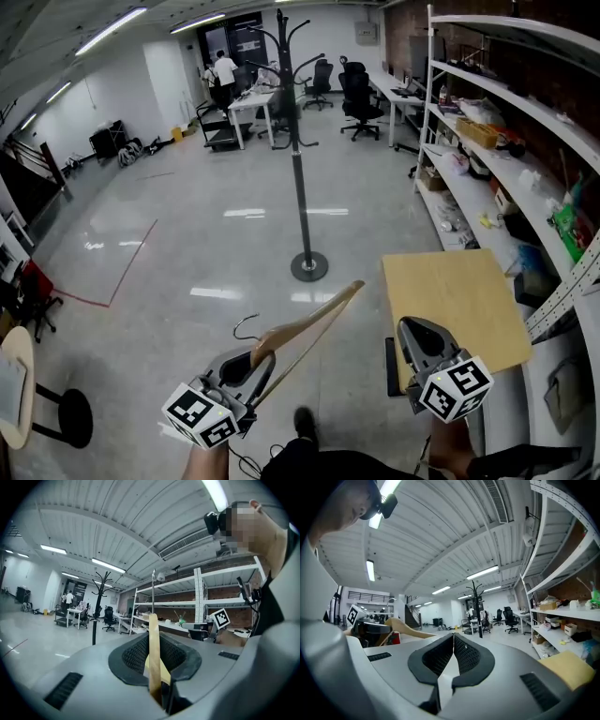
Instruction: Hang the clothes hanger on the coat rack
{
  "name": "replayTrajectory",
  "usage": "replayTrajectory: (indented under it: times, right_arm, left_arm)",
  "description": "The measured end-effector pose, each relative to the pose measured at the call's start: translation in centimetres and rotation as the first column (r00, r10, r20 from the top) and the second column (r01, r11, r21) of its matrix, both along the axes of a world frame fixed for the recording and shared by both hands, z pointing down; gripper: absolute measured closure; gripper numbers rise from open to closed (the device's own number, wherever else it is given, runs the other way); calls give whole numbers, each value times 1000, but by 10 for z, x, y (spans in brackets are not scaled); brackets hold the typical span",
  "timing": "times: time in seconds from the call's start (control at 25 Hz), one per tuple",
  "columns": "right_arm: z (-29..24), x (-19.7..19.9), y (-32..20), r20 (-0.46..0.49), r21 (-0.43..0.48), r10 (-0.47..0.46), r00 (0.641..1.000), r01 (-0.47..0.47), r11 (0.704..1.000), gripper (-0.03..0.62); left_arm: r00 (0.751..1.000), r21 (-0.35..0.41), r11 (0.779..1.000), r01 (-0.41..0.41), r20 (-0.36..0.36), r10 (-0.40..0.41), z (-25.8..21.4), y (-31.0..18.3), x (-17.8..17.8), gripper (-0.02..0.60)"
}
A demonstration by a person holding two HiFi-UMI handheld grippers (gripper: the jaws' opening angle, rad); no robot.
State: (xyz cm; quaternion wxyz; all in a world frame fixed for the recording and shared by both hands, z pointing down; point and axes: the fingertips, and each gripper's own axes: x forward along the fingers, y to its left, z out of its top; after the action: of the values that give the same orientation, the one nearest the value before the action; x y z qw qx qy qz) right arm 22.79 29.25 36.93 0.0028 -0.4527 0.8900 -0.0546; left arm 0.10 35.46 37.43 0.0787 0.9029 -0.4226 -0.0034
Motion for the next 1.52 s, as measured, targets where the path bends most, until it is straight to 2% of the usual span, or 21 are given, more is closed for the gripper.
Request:
replayTrajectory:
  times: [0.44, 0.68, 1.08, 1.44, 1.52]
  right_arm:
    - [-11, -75, -128, -53, 14, 3, 999, -2, 1000, 586]
    - [-17, -120, -176, -87, 20, 2, 996, -1, 1000, 586]
    - [-8, -132, -256, -97, 5, -14, 995, 14, 1000, 586]
    - [-19, -125, -372, -51, 35, -62, 997, 63, 997, 586]
    - [-22, -121, -404, -43, 44, -76, 996, 77, 996, 586]
  left_arm:
    - [998, 13, 999, -42, -46, 43, 1, -125, -64, 529]
    - [996, 21, 997, -69, -55, 70, -2, -175, -97, 529]
    - [993, -5, 997, -72, -97, 71, 5, -253, -111, 529]
    - [999, 3, 999, -43, -18, 43, -6, -365, -99, 529]
    - [999, 13, 1000, -28, -18, 28, -10, -398, -95, 529]
